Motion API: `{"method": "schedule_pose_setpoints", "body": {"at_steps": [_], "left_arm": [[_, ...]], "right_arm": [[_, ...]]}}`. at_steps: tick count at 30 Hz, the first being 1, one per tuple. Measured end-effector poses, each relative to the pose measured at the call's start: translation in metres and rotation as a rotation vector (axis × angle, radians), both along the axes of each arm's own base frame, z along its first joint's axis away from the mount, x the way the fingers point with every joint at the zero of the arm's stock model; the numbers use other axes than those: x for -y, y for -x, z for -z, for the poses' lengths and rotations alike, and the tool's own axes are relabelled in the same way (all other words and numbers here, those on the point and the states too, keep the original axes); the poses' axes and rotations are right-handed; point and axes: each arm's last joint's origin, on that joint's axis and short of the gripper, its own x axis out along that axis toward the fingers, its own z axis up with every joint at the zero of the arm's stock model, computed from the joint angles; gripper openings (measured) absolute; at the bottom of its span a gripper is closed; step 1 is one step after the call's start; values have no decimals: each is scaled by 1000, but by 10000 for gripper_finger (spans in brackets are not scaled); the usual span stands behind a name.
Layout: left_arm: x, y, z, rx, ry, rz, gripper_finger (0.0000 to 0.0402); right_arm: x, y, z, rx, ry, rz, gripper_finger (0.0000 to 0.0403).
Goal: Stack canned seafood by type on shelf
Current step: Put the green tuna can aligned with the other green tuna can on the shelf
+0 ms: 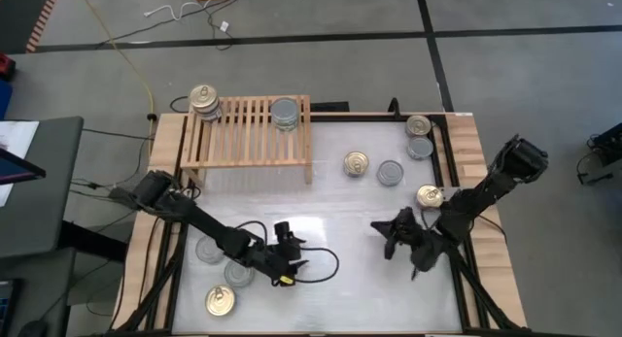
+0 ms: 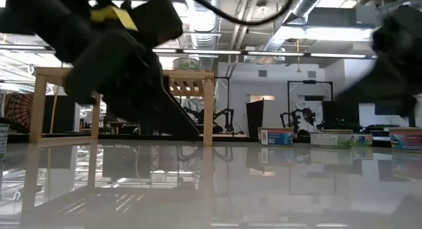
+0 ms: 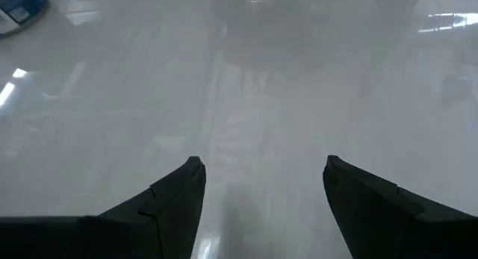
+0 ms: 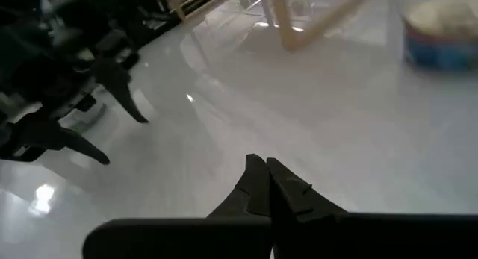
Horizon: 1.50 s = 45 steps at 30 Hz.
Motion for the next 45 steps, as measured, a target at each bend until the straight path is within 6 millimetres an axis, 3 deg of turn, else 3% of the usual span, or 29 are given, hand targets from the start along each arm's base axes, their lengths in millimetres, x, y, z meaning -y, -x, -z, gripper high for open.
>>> {"method": "schedule_pose_setpoints", "body": {"at_steps": [4,8,13,17,20,24,28,34,39,45], "left_arm": [[-6,-4,2,5,1,-19,261],[-6,-4,2,0,-17,-8,261],[-7,-2,4,-28,-32,-8,261],[-7,-3,3,-19,-41,-5,261],[-7,-3,3,-21,-43,-5,261],[-8,-3,4,-26,-48,-4,261],[-8,-3,4,-27,-49,-4,261],[-9,-3,4,-20,-58,-21,261],[-9,-4,3,-7,-51,-24,261],[-8,-8,-2,52,-27,-34,261]], "right_arm": [[12,-39,-30,-128,54,-24,14],[48,-61,-51,-384,-23,59,14],[103,-55,-60,-651,-24,292,14],[148,-41,-49,-794,-69,436,14],[174,-32,-35,-808,-116,491,14],[193,-25,-15,-715,-245,465,14],[181,-31,-5,-594,-305,379,14],[118,-50,-7,-468,-419,108,13],[68,-46,-7,-459,-493,-27,13],[36,-48,-11,-341,-477,-141,13]]}}
